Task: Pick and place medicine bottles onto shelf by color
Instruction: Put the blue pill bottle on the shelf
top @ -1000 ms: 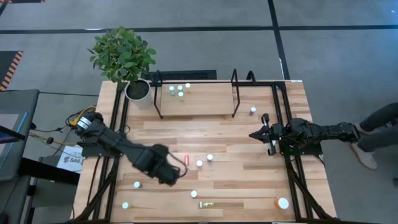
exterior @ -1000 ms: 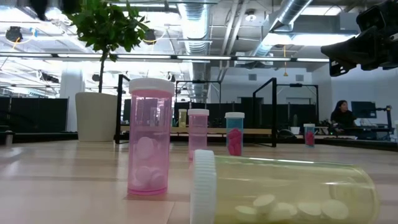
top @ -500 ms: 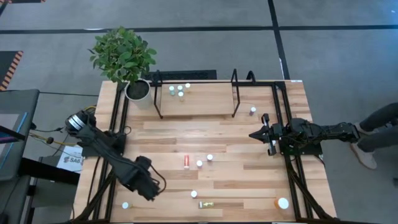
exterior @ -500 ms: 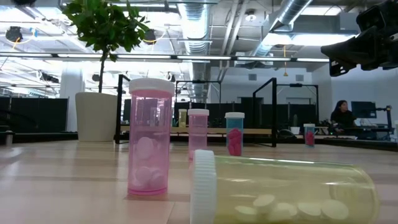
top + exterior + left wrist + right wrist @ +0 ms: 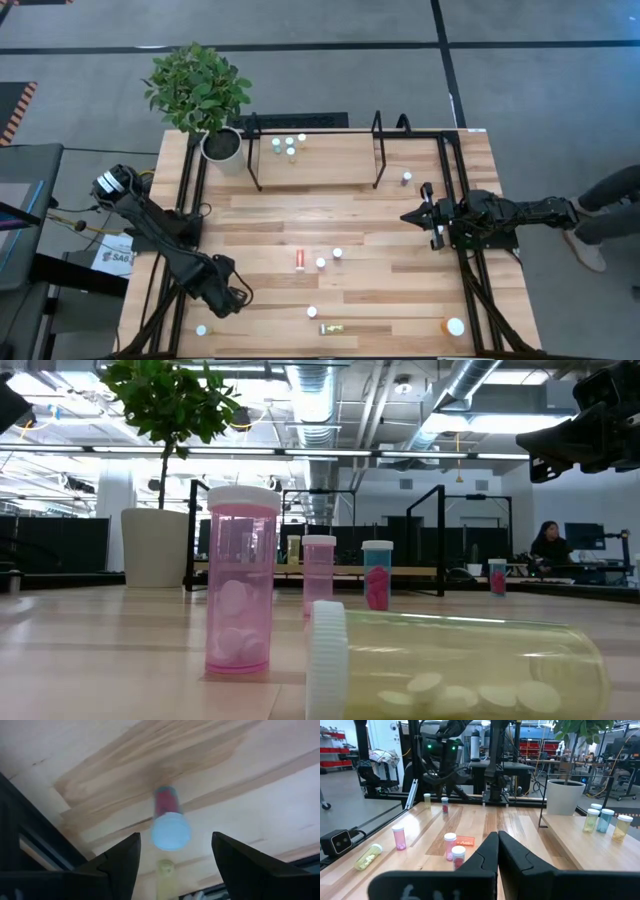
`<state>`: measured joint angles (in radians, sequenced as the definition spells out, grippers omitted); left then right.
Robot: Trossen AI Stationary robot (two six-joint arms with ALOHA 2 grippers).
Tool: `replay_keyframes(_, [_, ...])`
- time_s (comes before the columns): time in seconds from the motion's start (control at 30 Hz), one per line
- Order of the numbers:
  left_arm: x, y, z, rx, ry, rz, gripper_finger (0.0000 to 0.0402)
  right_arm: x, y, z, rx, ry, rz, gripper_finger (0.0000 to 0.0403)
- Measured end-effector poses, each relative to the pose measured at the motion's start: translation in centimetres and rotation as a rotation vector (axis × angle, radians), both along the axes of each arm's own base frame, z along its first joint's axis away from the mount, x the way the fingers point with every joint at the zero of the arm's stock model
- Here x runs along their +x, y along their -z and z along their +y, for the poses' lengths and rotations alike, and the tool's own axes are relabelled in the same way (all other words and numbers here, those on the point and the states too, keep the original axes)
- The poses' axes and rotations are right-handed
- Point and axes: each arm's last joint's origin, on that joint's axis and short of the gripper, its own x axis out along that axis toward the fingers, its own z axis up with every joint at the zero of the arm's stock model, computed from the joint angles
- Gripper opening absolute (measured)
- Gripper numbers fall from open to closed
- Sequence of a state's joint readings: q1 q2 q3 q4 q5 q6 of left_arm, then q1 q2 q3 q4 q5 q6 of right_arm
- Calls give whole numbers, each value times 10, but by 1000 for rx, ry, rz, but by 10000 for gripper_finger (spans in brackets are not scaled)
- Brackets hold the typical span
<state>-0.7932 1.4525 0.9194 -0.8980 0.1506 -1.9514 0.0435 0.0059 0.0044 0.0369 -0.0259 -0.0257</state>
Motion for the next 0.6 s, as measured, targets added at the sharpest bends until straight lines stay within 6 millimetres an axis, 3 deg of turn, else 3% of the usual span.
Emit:
replay_keyframes(0.2, [-4,7,2,22,38,1,221,0,0,0,0,0,0,26])
replay_keyframes(0.6, [-3,9,2,6,47,-8,143,0,0,0,0,0,0,26])
